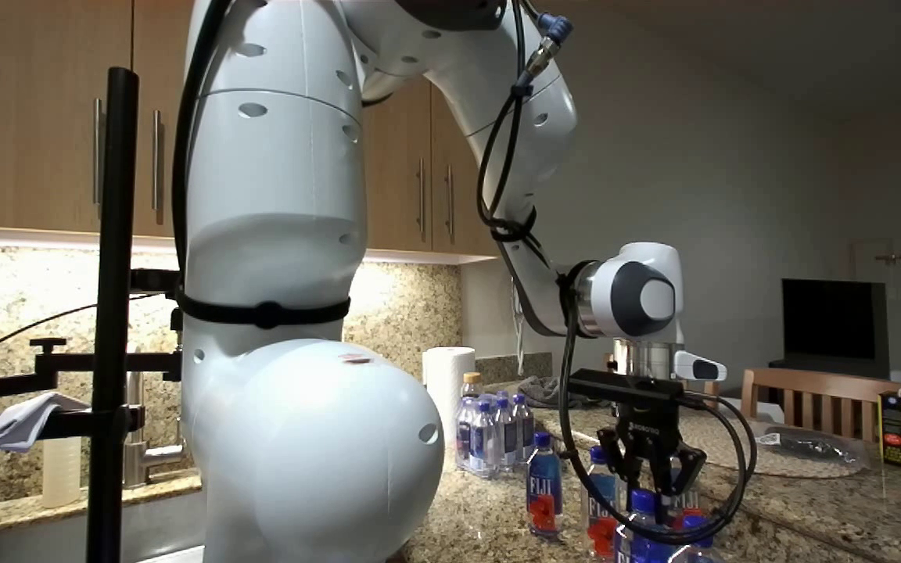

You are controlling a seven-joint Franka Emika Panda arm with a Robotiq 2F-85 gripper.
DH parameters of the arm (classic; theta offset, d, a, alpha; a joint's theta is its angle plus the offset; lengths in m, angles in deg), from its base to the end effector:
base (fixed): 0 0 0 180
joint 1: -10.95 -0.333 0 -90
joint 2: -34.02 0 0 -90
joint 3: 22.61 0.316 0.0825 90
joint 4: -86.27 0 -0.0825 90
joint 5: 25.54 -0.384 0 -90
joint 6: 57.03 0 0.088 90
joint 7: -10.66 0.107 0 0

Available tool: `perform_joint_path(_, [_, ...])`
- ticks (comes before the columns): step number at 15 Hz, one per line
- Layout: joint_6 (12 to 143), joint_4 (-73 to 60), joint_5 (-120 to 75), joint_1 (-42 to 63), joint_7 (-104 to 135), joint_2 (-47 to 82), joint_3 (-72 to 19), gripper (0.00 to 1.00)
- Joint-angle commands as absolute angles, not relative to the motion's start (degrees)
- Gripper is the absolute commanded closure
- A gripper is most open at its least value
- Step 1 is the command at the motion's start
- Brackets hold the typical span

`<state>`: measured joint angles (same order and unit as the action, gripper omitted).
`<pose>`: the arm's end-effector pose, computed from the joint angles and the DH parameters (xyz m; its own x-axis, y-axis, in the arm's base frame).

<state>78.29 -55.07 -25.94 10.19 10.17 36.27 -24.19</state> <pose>0.4646 -0.0065 0.3033 0.9978 -0.0106 -0.0657 -0.0110 -0.9999 -0.0062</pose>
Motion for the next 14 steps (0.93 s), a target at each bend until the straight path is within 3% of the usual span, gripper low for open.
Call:
perform_joint_path(1, [78.7,-55.7,-26.2,10.8,11.4,37.3,-23.9,0.87])
perform_joint_path(14, [79.9,-55.6,-26.3,11.0,11.5,36.4,-24.3,0.87])
